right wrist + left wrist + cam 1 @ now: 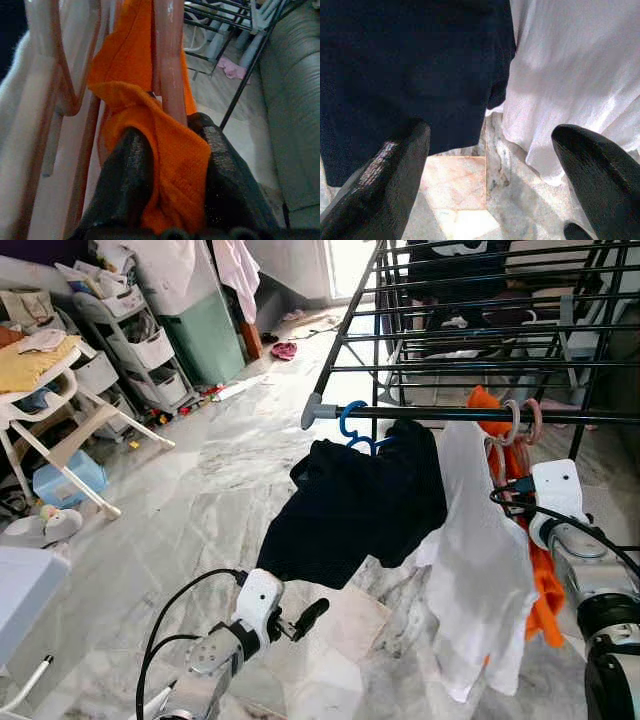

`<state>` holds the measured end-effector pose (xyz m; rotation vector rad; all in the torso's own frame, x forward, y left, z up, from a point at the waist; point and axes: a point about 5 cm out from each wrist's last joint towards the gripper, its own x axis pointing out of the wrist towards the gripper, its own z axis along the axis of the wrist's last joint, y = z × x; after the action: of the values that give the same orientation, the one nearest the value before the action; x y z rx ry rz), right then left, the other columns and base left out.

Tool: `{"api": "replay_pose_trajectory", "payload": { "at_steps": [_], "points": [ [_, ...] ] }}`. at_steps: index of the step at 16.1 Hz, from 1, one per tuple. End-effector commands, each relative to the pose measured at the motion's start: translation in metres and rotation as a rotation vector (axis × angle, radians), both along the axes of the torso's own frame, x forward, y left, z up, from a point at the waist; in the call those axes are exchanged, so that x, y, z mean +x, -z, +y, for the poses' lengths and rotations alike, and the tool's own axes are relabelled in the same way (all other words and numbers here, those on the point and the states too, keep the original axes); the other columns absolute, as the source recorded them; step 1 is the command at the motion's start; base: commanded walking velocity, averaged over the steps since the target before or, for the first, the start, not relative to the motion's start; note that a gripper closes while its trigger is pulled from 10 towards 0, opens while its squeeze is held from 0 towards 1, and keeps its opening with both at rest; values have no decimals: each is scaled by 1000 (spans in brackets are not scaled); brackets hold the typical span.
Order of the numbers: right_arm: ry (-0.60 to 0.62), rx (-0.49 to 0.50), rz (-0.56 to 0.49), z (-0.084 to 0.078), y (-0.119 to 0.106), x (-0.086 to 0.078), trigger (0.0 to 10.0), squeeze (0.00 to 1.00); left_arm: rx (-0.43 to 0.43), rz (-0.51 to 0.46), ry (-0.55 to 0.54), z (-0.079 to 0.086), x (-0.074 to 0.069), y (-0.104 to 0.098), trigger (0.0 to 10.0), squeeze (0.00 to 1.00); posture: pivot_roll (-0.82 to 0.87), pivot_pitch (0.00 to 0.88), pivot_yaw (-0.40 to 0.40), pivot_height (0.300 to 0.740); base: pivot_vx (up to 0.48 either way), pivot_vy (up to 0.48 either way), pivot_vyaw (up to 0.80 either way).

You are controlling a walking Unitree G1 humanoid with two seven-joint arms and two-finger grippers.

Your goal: Hang hanger

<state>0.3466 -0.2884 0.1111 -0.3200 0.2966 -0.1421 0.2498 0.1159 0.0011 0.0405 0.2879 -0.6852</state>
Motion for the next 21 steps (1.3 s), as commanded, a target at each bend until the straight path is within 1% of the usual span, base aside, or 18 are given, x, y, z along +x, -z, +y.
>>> {"api": "replay_pose_trajectory", "payload": {
  "at_steps": [1, 3, 4, 5, 8, 10, 11, 13, 14, 16, 17, 18, 20, 21],
  "points": [
    [-2, 17, -14, 7, -3, 5, 0, 0, 16, 1, -11, 7, 0, 2, 10000, 0, -239, 4, 201, 740, 0, 0, 0],
    [0, 13, -18, 7, -3, 5, 0, 0, -2, 4, -3, 6, 0, 2, 10000, 0, -242, 2, 201, 740, 0, 0, 0],
    [0, 18, -21, 7, -3, 5, 0, 0, -27, 9, 5, 5, 1, 2, 10000, 0, -244, 2, 200, 740, 0, 0, 0],
    [0, 21, -22, 7, -4, 6, 0, 0, -73, 25, 16, 4, 1, 1, 10000, 0, -242, 1, 199, 740, 0, 0, 0],
    [-9, 34, -43, 9, -6, 7, 0, 0, -52, 19, 37, 6, 3, 0, 10000, 0, -242, 1, 199, 740, 0, 0, 0],
    [-5, 39, -92, 9, -14, 10, 0, 0, -44, 5, 24, 7, 4, -2, 10000, 0, -245, 0, 198, 740, 0, 0, 0],
    [0, -3, -161, 8, -26, 12, 0, 0, -32, -16, 14, 9, 6, -5, 10000, 0, -245, 0, 198, 740, 0, 0, 0],
    [7, -17, -208, 7, -34, 11, 0, 0, -32, -39, -3, 9, 8, -8, 10000, 0, -250, 0, 191, 740, 0, 0, 0],
    [33, -39, -266, 5, -39, 6, 0, 0, -32, -79, -52, 11, 11, -14, 10000, 0, -256, 1, 186, 740, 0, 0, 0],
    [44, -69, -325, 6, -40, -5, 0, 0, -47, -148, -131, 14, 22, -27, 10000, 0, -267, 3, 184, 740, 0, 0, 0],
    [51, -92, -348, 8, -39, -11, 0, 0, -73, -182, -157, 12, 28, -37, 10000, 0, -272, 7, 186, 740, 0, 0, 0],
    [62, -104, -371, 9, -37, -20, 0, 0, -100, -228, -180, 6, 33, -51, 10000, 0, -279, 9, 187, 740, 0, 0, 0],
    [83, -95, -380, 11, -32, -32, 0, 0, -124, -262, -213, -2, 37, -64, 10000, 0, -288, 13, 192, 740, 0, 0, 0],
    [87, -92, -380, 12, -30, -39, 0, 0, -130, -265, -232, -5, 38, -68, 10000, 0, -293, 14, 194, 740, 0, 0, 0]
  ]
}}
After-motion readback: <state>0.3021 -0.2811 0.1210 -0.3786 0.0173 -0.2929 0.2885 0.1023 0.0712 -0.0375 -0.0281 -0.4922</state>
